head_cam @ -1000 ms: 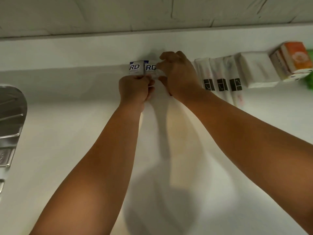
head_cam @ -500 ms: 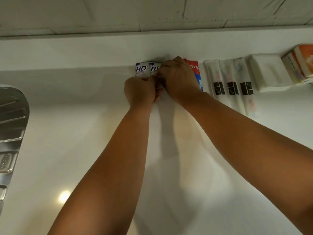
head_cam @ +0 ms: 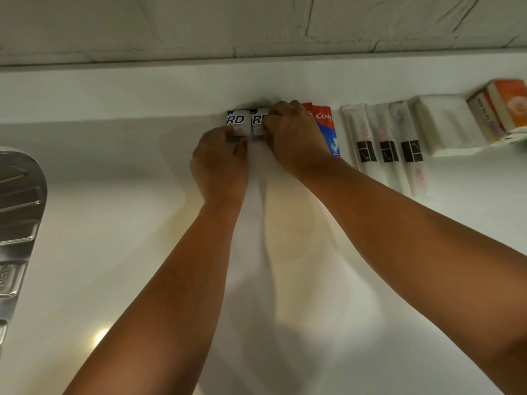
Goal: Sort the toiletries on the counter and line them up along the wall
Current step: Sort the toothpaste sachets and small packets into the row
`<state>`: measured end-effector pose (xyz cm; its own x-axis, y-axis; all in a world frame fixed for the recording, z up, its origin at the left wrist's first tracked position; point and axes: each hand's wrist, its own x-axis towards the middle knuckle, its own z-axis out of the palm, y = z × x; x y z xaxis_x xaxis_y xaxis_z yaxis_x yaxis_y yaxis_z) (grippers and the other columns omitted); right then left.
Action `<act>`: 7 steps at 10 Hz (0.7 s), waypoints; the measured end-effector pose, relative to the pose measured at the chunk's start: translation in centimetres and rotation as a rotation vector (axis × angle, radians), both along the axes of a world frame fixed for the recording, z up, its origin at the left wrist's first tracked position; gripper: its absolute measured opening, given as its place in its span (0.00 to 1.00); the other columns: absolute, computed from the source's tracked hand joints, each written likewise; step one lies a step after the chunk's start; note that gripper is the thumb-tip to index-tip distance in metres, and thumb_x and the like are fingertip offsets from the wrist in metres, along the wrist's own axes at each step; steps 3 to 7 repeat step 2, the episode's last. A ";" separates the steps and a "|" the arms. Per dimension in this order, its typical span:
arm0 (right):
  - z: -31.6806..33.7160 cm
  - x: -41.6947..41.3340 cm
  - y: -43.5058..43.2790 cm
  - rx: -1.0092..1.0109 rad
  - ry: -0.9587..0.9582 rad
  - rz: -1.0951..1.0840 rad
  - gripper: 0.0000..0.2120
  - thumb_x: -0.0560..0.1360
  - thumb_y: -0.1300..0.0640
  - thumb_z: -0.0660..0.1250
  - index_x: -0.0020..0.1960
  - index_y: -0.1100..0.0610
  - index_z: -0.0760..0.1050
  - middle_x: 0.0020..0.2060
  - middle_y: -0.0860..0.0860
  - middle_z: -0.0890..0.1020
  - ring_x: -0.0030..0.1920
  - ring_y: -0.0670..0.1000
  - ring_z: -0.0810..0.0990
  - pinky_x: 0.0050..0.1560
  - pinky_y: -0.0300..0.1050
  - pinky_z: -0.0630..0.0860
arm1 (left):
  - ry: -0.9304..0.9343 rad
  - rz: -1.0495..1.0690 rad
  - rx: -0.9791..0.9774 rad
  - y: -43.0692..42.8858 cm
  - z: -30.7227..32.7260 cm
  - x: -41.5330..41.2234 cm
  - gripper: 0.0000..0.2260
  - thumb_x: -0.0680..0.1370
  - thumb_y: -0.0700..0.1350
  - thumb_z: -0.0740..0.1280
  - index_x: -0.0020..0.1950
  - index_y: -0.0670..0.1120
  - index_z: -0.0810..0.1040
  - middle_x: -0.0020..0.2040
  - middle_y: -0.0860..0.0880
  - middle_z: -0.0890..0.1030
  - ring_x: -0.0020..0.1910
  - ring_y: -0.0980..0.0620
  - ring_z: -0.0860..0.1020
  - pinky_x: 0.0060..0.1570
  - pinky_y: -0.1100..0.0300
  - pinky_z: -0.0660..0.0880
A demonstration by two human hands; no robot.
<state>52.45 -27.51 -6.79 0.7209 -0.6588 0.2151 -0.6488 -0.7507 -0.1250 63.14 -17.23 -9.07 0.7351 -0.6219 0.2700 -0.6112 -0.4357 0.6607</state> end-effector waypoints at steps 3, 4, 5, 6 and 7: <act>1.1 -0.9 2.1 0.037 -0.066 -0.032 0.13 0.78 0.57 0.66 0.62 0.59 0.78 0.60 0.55 0.78 0.60 0.57 0.74 0.62 0.50 0.74 | 0.049 0.022 -0.068 0.2 0.1 -0.2 0.13 0.76 0.49 0.70 0.59 0.50 0.81 0.58 0.51 0.83 0.55 0.52 0.80 0.52 0.68 0.67; 1.1 -0.9 2.1 0.037 -0.066 -0.032 0.13 0.78 0.57 0.66 0.62 0.59 0.78 0.60 0.55 0.78 0.60 0.57 0.74 0.62 0.50 0.74 | 0.049 0.022 -0.068 0.2 0.1 -0.2 0.13 0.76 0.49 0.70 0.59 0.50 0.81 0.58 0.51 0.83 0.55 0.52 0.80 0.52 0.68 0.67; 1.1 -0.9 2.1 0.037 -0.066 -0.032 0.13 0.78 0.57 0.66 0.62 0.59 0.78 0.60 0.55 0.78 0.60 0.57 0.74 0.62 0.50 0.74 | 0.049 0.022 -0.068 0.2 0.1 -0.2 0.13 0.76 0.49 0.70 0.59 0.50 0.81 0.58 0.51 0.83 0.55 0.52 0.80 0.52 0.68 0.67; 1.1 -0.9 2.1 0.037 -0.066 -0.032 0.13 0.78 0.57 0.66 0.62 0.59 0.78 0.60 0.55 0.78 0.60 0.57 0.74 0.62 0.50 0.74 | 0.049 0.022 -0.068 0.2 0.1 -0.2 0.13 0.76 0.49 0.70 0.59 0.50 0.81 0.58 0.51 0.83 0.55 0.52 0.80 0.52 0.68 0.67; 1.1 -0.9 2.1 0.037 -0.066 -0.032 0.13 0.78 0.57 0.66 0.62 0.59 0.78 0.60 0.55 0.78 0.60 0.57 0.74 0.62 0.50 0.74 | 0.049 0.022 -0.068 0.2 0.1 -0.2 0.13 0.76 0.49 0.70 0.59 0.50 0.81 0.58 0.51 0.83 0.55 0.52 0.80 0.52 0.68 0.67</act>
